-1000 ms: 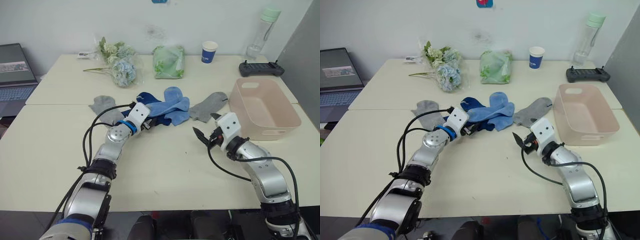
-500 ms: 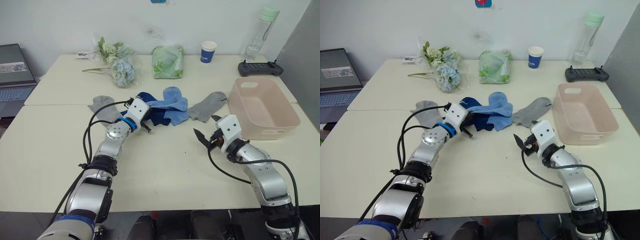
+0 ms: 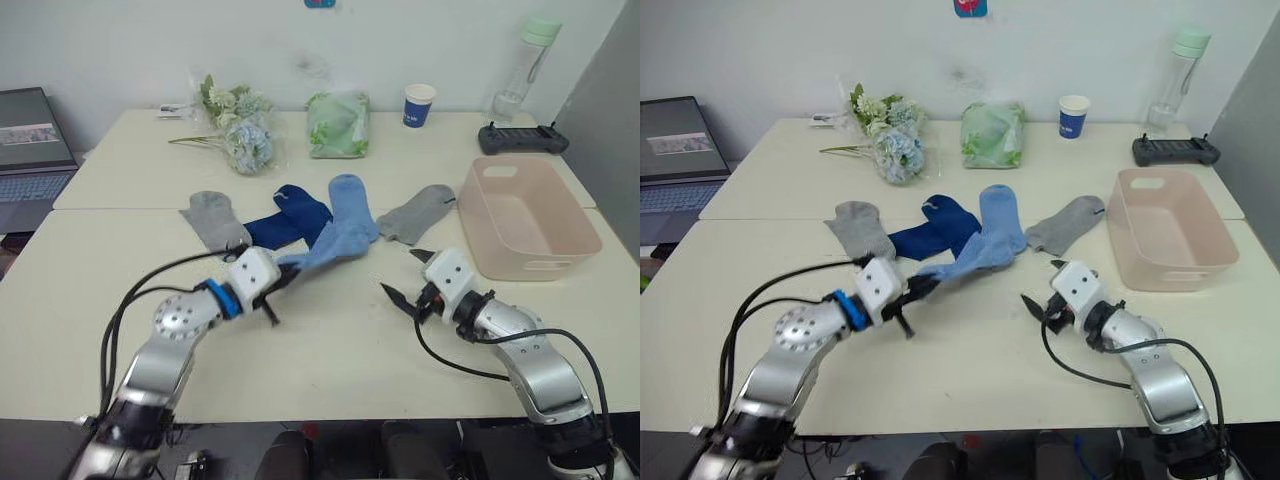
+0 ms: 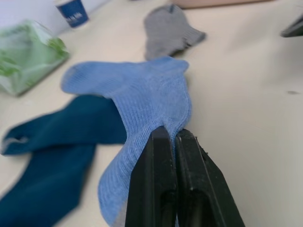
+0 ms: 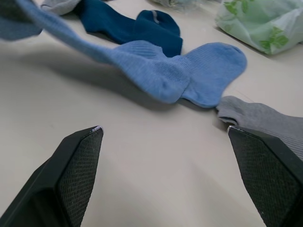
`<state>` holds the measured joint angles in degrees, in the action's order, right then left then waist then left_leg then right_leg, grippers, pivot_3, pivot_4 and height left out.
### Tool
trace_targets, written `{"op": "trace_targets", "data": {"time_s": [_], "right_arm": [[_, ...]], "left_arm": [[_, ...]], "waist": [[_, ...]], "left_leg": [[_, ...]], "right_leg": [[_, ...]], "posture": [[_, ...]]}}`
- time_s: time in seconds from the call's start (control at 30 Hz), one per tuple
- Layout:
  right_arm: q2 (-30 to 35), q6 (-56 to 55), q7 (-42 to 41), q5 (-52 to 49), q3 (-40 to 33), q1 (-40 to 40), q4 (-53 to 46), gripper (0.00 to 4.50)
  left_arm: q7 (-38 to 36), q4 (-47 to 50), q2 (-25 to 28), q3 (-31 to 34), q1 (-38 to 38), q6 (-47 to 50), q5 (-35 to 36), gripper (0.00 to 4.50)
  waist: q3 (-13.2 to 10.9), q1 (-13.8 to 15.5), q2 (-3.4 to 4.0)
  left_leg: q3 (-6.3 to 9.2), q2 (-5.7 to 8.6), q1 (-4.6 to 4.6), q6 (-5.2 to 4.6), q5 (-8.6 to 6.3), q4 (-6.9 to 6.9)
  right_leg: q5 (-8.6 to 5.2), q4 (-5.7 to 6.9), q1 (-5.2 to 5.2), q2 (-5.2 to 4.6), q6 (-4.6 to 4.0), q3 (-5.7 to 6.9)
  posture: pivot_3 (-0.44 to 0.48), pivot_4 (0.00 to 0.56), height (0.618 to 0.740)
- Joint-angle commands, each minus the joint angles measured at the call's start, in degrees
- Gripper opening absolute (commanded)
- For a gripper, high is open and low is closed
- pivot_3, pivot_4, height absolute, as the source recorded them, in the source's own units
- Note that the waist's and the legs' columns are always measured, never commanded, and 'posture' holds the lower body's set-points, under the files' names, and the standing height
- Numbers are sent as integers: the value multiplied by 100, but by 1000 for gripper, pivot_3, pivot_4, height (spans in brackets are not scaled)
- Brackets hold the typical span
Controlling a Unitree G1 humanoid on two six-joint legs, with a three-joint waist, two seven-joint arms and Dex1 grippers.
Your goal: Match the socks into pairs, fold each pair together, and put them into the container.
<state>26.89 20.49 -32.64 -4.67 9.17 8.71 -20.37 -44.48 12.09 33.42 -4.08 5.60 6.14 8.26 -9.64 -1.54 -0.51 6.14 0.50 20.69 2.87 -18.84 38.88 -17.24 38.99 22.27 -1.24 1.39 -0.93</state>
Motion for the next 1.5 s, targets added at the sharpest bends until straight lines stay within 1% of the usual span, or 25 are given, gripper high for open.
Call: {"op": "trace_targets", "data": {"time_s": [0.03, 0.13, 0.27, 0.37, 0.6, 0.7, 0.87, 0.97, 1.0, 1.07, 1.1, 1.17, 1.3, 1.4, 1.5], "right_arm": [[158, -509, -223, 283, 336, 48, -30, 4500], [217, -996, -77, 911, 690, 350, 512, 4500], [276, -1736, -328, 1510, 1236, 947, 1401, 4500], [135, -1884, -360, 1622, 1331, 1276, 1823, 4500], [-78, -2323, -275, 2020, 1527, 1711, 2650, 4500], [-10, -2610, -324, 2085, 1468, 1748, 2775, 3989], [72, -2938, -330, 2181, 1397, 1842, 2996, 2263], [81, -3102, -358, 2197, 1357, 1905, 3090, 1118], [89, -3144, -374, 2195, 1346, 1918, 3101, 865], [104, -3195, -411, 2168, 1330, 1918, 3096, 130], [108, -3210, -430, 2148, 1321, 1912, 3089, 56], [109, -3249, -458, 2067, 1276, 1867, 3041, 56], [560, -3516, -648, 2172, 1236, 1628, 2646, 56], [904, -3484, -794, 2120, 1158, 1175, 1902, 56], [1245, -3229, -921, 2147, 982, 540, 1054, 56]], "left_arm": [[-97, 509, 242, 195, -386, -95, 58, 18], [-28, 562, 297, 280, -616, -116, 81, 18], [7, 557, 299, 327, -674, -105, 76, 18], [52, 609, 228, 356, -626, -18, 164, 18], [109, 746, 171, 388, -616, 175, 295, 18], [111, 812, 212, 414, -671, 199, 295, 0], [112, 826, 222, 427, -678, 224, 323, 0], [81, 815, 233, 426, -677, 214, 323, 0], [69, 811, 236, 426, -675, 210, 322, 0], [56, 805, 231, 422, -666, 214, 319, 0], [53, 802, 228, 418, -661, 218, 318, 0], [49, 806, 202, 394, -623, 271, 345, 0], [-65, 788, 157, 161, -479, 402, 317, 0], [-138, 681, 164, -60, -440, 307, 166, 0], [-244, 632, 159, -303, -426, 72, 33, 0]], "waist": [[0, 2, 0], [-1, -5, 1], [-1, -13, 1], [0, -15, 1], [3, -20, -4], [3, -17, -4], [3, -10, -4], [3, -10, -4], [2, -10, -3], [2, -10, -3], [2, -11, -3], [2, -11, -3], [1, 13, -2], [2, 7, -3], [2, 7, -3]], "left_leg": [[2, 0, 0, -4, -1, 0], [-2, -1, -8, -6, 0, -1], [-9, 1, -12, -8, 6, -1], [-7, -3, -13, -2, 10, -1], [-9, -6, -16, 0, 11, -1], [-8, -7, -19, 0, 13, -1], [-10, -5, -19, -1, 15, -1], [-10, -5, -18, -1, 15, -1], [-9, -5, -18, -1, 15, -1], [-11, -5, -17, -1, 15, -1], [-11, -6, -16, -1, 15, -1], [-11, -6, -14, -1, 15, -1], [-10, -4, -10, -1, 15, -1], [-10, -4, -8, -1, 15, -1], [-8, -8, -6, -1, 15, -4]], "right_leg": [[1, 1, 0, 0, -3, 2], [5, 2, -2, 3, -9, 0], [16, 3, -3, 4, -15, -3], [18, 3, -3, 7, -16, 0], [19, 3, -3, 7, -18, -3], [22, 6, -6, 7, -23, -1], [26, 5, -7, 7, -23, -3], [26, 6, -6, 7, -23, -2], [26, 6, -6, 7, -23, -2], [26, 4, -5, 7, -23, -3], [26, 3, -4, 7, -23, -3], [26, 2, -2, 7, -23, -3], [26, -1, -3, 6, -23, -2], [26, -5, -3, 5, -23, -2], [25, -5, -1, 6, -22, 1]], "posture": [[0, 150, 740], [0, 150, 740], [0, 150, 740], [0, 150, 740], [0, 150, 740], [0, 150, 740], [0, 150, 740], [0, 150, 740], [0, 150, 740], [0, 150, 740], [0, 150, 740], [0, 150, 740], [0, 150, 740], [0, 150, 740], [0, 150, 740]]}}
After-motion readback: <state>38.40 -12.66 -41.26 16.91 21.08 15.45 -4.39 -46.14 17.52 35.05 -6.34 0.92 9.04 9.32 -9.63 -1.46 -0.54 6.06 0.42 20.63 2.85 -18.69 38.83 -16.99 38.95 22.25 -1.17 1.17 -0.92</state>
